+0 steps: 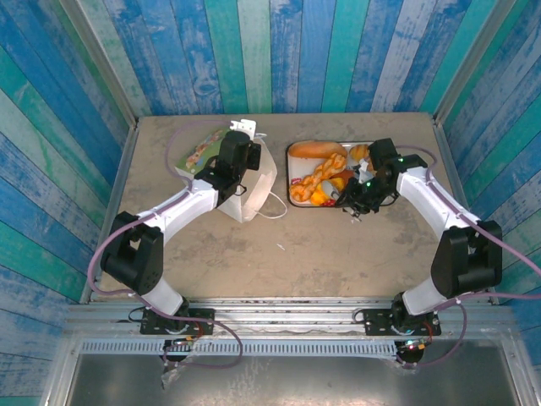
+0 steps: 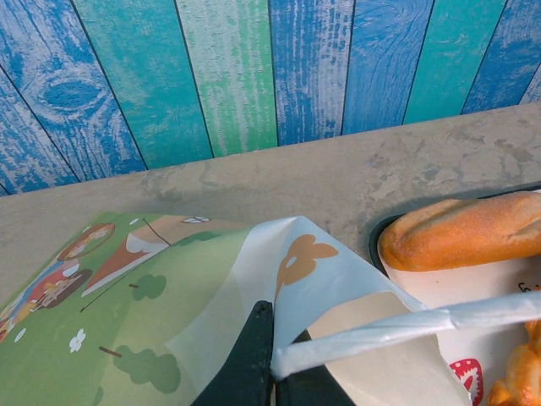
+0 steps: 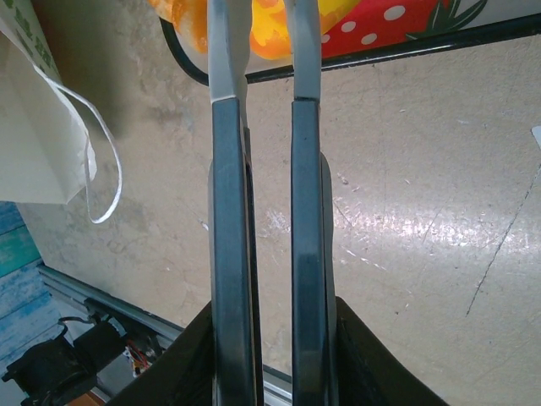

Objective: Take the fake bread out of the paper bag

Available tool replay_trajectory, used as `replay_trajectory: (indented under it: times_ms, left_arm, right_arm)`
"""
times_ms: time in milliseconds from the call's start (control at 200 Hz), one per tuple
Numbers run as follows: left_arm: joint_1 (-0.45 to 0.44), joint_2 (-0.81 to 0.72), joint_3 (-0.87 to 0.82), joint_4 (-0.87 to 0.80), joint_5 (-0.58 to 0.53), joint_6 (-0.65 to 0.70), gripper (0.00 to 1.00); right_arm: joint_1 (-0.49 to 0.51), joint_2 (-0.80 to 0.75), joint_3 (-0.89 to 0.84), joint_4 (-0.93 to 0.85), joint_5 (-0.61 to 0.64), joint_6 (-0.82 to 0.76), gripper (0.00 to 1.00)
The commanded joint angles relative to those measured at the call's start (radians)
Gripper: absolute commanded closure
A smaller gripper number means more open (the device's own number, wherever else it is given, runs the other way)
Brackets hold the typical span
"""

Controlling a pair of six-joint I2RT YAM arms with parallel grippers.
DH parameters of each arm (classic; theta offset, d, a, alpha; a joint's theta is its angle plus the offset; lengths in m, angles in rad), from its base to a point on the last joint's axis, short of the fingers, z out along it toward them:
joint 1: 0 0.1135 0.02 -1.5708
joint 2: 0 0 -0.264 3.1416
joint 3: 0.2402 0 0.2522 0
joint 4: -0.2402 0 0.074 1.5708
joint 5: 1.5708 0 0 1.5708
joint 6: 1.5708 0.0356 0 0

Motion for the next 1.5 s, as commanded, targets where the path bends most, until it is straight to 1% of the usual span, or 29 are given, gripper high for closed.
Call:
replay_trajectory:
  times_ms: [0, 170, 311, 636, 776, 872, 972, 1112, 1177, 1192, 1227, 1342, 1493]
  left_arm:
    - [-0.001, -0.056, -0.007, 0.027, 0.009, -0.012, 1.00]
    - [-0.001, -0.067, -0.010, 0.032, 0.015, -0.011, 1.00]
    - [-0.001, -0.067, -0.012, 0.029, 0.013, -0.012, 1.00]
    - [-0.001, -0.082, -0.015, 0.026, 0.011, -0.004, 1.00]
    - [-0.001, -0.089, -0.020, 0.028, 0.009, 0.011, 1.00]
    - [-0.001, -0.092, -0.020, 0.028, 0.007, 0.025, 0.99]
    - [-0.001, -0.088, -0.017, 0.029, -0.010, 0.033, 0.99]
    - [-0.001, -0.072, -0.003, 0.028, -0.023, 0.029, 0.99]
    - [-0.001, -0.069, 0.003, 0.029, -0.018, 0.025, 0.99]
    - [-0.001, -0.068, 0.004, 0.030, -0.017, 0.025, 0.99]
    - [-0.001, -0.065, 0.008, 0.031, -0.015, 0.022, 0.99]
    - [-0.001, -0.055, 0.023, 0.023, -0.008, 0.017, 1.00]
    - [-0.001, -0.057, 0.025, 0.021, 0.000, 0.012, 1.00]
  right_arm:
    - [0.004, -0.045, 0.000, -0.030, 0.010, -0.010, 0.67]
    - [0.005, -0.095, 0.006, -0.050, 0.036, -0.007, 0.66]
    - [0.005, -0.104, 0.003, -0.052, 0.042, -0.008, 0.66]
    - [0.006, -0.131, 0.021, -0.055, 0.019, -0.010, 0.66]
    - [0.035, -0.176, 0.043, -0.059, 0.010, 0.009, 0.66]
    - [0.089, -0.203, 0.067, -0.050, 0.012, 0.035, 0.66]
    - [0.183, -0.206, 0.104, -0.016, 0.024, 0.070, 0.66]
    - [0.323, -0.153, 0.153, 0.051, 0.042, 0.114, 0.66]
    - [0.372, -0.114, 0.168, 0.092, 0.045, 0.130, 0.66]
    - [0.403, -0.105, 0.170, 0.105, 0.048, 0.135, 0.66]
    - [0.432, -0.084, 0.173, 0.137, 0.049, 0.145, 0.66]
    - [0.491, -0.003, 0.188, 0.228, 0.050, 0.173, 0.64]
    - [0.517, 0.101, 0.220, 0.300, 0.090, 0.195, 0.64]
